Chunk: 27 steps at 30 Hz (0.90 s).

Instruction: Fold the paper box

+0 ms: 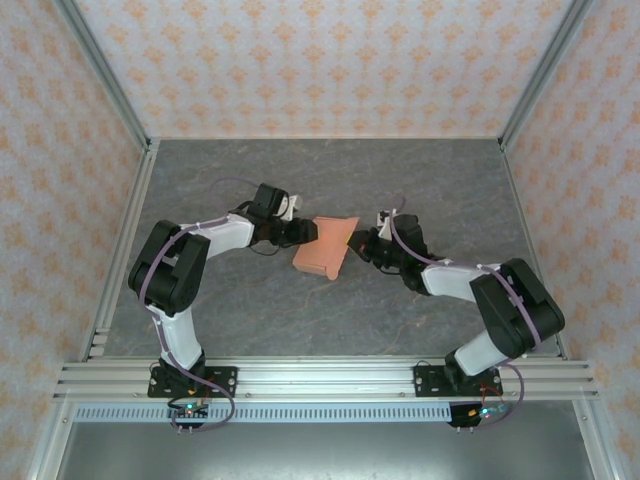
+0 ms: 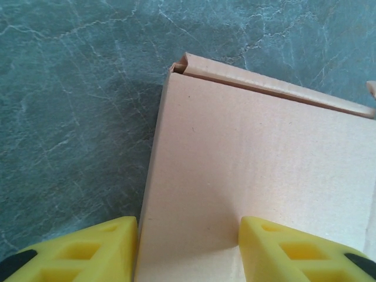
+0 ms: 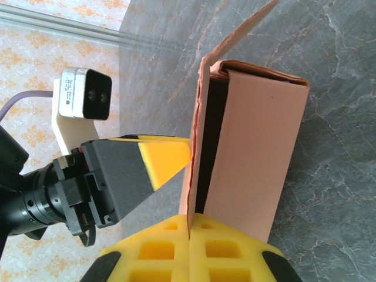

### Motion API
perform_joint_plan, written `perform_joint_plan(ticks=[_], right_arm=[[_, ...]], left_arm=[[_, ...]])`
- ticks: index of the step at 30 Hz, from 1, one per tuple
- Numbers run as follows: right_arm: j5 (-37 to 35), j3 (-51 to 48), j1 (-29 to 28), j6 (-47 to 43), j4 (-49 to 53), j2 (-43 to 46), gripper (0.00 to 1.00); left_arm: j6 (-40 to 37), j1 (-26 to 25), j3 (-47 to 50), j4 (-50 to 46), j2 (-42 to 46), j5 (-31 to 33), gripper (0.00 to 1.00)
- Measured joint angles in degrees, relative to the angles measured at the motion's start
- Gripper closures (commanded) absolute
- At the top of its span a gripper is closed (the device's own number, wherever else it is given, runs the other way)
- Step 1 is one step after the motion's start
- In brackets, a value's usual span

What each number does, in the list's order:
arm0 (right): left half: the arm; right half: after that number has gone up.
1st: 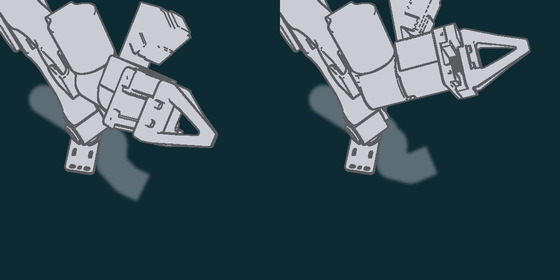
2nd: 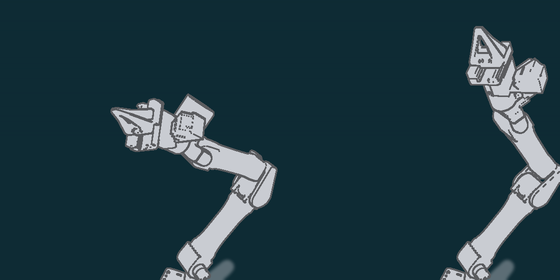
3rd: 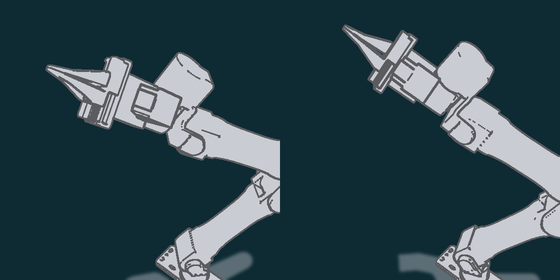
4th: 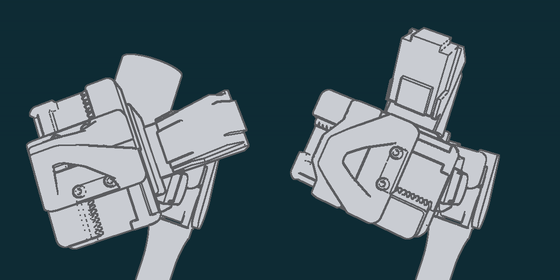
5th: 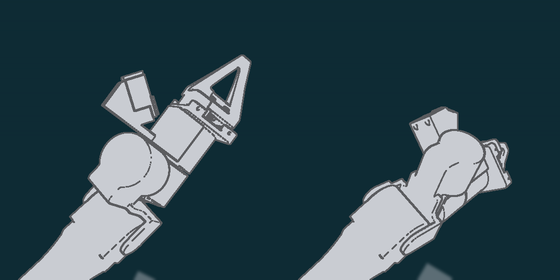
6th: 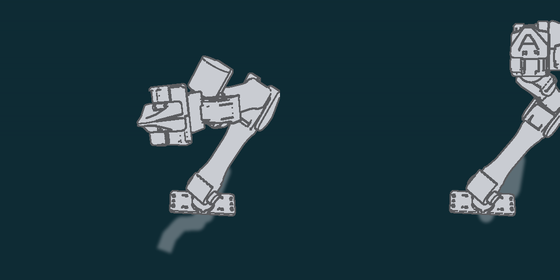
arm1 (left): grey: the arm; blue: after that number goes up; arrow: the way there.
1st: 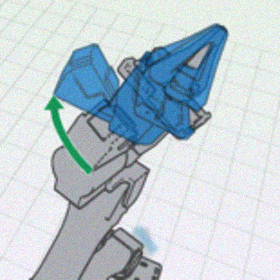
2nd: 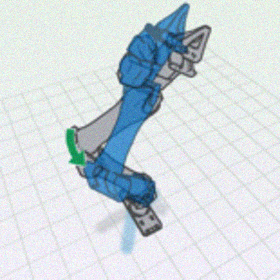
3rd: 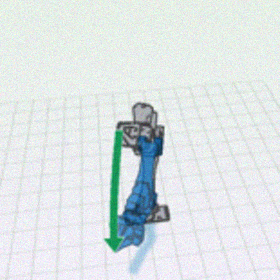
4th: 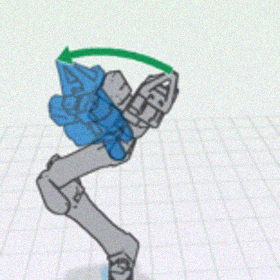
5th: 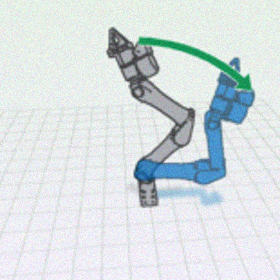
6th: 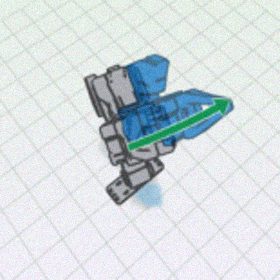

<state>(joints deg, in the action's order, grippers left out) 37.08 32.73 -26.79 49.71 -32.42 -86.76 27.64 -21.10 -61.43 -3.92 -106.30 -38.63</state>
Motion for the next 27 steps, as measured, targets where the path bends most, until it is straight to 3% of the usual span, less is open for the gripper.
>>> perform_joint_plan(ticks=[27], right_arm=[[-3.0,6.2,-1.7,-1.4,8.1,1.7,0.99]], left_arm=[[-0.7,-4.0,-1.6,-1.2,-4.0,1.2,0.49]])
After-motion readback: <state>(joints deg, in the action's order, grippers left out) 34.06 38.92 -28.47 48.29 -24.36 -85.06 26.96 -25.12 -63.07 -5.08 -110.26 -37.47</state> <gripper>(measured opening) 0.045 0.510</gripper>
